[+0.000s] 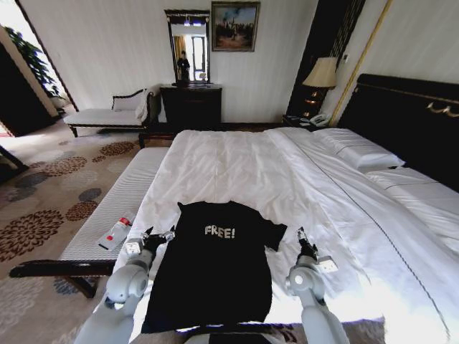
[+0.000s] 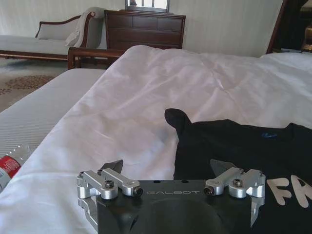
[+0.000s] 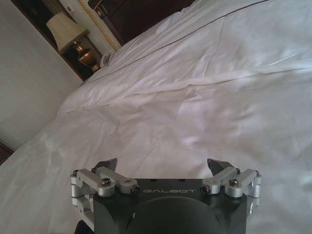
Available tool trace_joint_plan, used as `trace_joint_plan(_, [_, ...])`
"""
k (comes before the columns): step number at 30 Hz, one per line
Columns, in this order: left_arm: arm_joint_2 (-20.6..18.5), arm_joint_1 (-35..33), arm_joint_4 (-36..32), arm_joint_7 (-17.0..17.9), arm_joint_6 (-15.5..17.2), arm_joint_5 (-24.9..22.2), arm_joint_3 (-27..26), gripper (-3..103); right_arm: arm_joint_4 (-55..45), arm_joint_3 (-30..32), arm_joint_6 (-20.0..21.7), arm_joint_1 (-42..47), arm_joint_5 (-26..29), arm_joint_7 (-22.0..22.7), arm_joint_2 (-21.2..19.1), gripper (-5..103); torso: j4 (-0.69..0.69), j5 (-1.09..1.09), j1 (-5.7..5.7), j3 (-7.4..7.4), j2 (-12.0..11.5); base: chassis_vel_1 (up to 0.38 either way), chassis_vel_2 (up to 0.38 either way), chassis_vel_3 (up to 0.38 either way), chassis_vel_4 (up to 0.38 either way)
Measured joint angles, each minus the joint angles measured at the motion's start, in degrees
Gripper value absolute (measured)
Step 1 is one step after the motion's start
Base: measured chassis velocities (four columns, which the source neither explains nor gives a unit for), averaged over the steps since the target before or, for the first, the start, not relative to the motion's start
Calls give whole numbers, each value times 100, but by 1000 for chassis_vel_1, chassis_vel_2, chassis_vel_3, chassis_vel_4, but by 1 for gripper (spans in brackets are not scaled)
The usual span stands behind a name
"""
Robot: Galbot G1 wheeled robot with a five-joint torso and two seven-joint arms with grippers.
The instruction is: Fold the clothes on the bed.
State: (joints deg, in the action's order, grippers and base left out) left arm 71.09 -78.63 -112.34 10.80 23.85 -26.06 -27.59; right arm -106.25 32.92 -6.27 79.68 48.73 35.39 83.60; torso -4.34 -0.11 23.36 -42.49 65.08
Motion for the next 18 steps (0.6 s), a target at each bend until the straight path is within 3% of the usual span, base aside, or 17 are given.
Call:
trace_joint_plan(5, [176, 146, 219, 38, -130, -586, 98, 100, 19, -5, -16, 32, 14, -2, 6, 100, 0, 1, 0, 0, 0, 0, 0, 0, 0])
trace_joint_plan(8, [385, 342, 458, 38, -89, -1542, 110, 100, 27, 8, -17, 50, 41, -1, -43, 100, 0, 0, 0, 0, 0, 0, 0, 0, 0])
trace_joint_plan(10, [415, 376, 491, 36, -56, -1699, 106, 100, 30, 12, -17, 52, 45, -1, -52, 100, 0, 0, 0, 0, 0, 0, 0, 0, 0])
trace_joint_plan(13, [577, 557, 666, 43, 117, -2394, 70, 100, 51, 22, -17, 54, 97, 10, -103, 100, 0, 1, 0, 0, 0, 0, 0, 0, 0])
trace_joint_plan(18, [663, 642, 819, 59, 160, -2522, 54, 100, 99, 22, -7, 30, 165, 14, -133, 100, 1, 1, 0, 0, 0, 0, 0, 0, 0])
